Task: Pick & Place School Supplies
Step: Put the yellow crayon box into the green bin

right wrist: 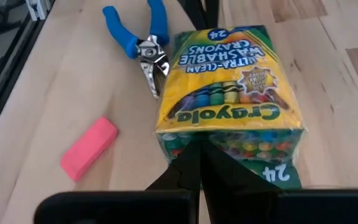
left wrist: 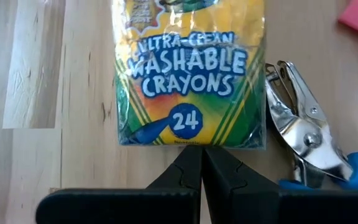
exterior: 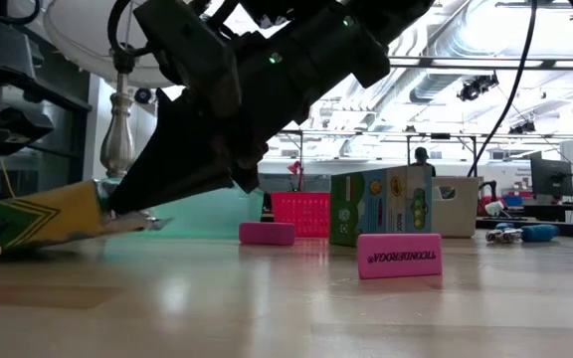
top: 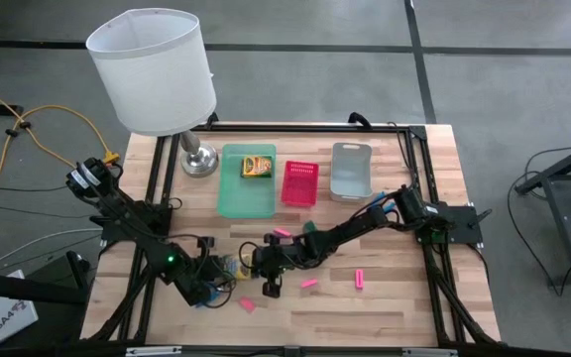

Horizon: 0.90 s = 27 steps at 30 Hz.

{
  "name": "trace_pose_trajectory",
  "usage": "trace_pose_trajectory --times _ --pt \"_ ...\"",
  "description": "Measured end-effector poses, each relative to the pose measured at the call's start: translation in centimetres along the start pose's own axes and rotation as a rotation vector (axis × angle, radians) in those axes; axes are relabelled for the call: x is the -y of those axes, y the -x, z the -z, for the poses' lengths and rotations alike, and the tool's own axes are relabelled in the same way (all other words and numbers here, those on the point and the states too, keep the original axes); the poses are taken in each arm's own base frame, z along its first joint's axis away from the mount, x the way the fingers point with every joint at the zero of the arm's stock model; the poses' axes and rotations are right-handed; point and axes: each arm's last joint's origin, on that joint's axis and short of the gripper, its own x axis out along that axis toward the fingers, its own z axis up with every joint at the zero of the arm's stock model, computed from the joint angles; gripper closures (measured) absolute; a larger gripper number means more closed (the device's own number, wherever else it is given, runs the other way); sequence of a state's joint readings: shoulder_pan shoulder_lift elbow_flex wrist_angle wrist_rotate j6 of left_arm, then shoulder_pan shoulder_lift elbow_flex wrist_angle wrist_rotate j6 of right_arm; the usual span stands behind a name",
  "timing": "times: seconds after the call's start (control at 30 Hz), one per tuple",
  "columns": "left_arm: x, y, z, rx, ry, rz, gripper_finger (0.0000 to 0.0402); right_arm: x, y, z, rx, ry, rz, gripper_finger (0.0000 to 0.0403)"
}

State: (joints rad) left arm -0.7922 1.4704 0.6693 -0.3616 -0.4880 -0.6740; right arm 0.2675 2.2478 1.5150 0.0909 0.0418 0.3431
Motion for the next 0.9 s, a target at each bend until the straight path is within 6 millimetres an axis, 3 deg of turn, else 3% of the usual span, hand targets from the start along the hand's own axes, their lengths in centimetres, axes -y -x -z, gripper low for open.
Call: trace_pose_trajectory --times 0.2,0.43,0.9 --pt "-0.4 -0.3 -0.5 0.008 -0.019 -0.008 0.0401 -0.2 0.0 -0.2 0.011 0.013 -0.014 0.04" --pt "-0.9 -0.6 -0.9 0.023 -0.015 -0.026 0.0401 -0.9 0.4 -2.4 0.098 0.069 -0.034 0.04" --pt "-1.0 -0.7 -1.6 0.061 -0.033 -0.023 0.0401 0.3 0.5 -3.1 0.103 0.056 -0.002 0.04"
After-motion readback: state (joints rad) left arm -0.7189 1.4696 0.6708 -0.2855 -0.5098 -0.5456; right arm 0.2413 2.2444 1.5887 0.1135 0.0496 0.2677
